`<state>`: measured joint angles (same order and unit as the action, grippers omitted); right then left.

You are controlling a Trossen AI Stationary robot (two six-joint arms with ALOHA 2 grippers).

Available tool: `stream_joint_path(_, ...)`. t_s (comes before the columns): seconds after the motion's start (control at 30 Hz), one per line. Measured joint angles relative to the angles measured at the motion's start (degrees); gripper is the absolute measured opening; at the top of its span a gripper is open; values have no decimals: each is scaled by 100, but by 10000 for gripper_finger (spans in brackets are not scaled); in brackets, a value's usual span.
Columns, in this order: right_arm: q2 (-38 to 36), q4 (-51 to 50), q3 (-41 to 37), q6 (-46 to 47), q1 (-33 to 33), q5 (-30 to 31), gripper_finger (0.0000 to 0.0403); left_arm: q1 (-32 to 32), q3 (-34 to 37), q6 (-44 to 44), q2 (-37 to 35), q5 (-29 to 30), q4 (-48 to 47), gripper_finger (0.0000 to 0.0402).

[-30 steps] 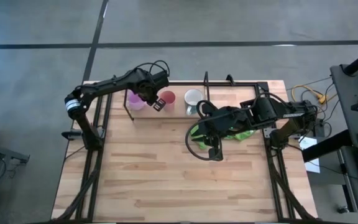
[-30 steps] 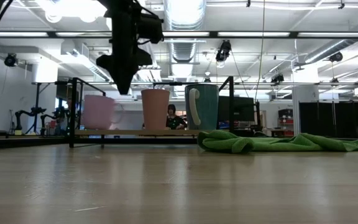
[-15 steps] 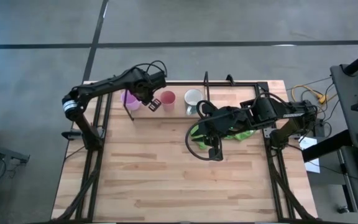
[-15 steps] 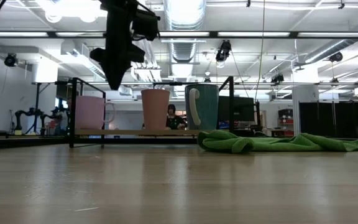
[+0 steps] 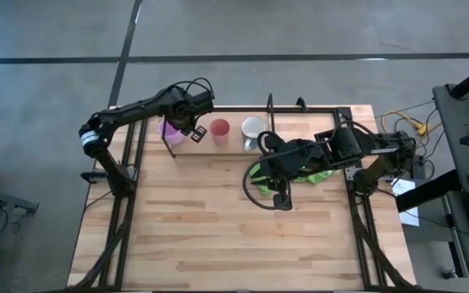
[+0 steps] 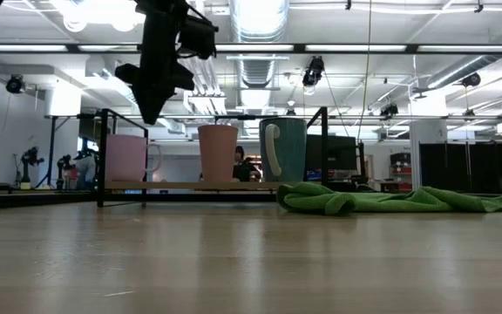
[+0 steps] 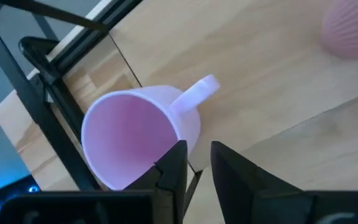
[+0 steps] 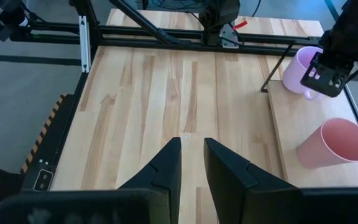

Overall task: Stack small to large cups/mugs on shelf
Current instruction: Put the violet mug on the shelf

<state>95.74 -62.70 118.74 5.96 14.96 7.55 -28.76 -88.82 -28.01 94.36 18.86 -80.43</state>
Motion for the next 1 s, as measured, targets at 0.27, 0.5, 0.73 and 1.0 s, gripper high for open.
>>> stream_joint_path(0.27, 0, -2, 0, 0, 0, 0, 63, -231, 18, -39, 87, 56, -246, 58)
stream_joint_path(0.5, 0, -4, 0, -2, 0, 0, 63, -242, 18, -326, 95, -90, -258, 58)
stream_joint_path(0.73, 0, -7, 0, -2, 2, 0, 63, -242, 78, -466, 161, -189, -258, 58)
stream_joint_path(1.0, 0, -59, 0, 0, 2, -3, 63, -292, 116, -446, 204, -185, -262, 58)
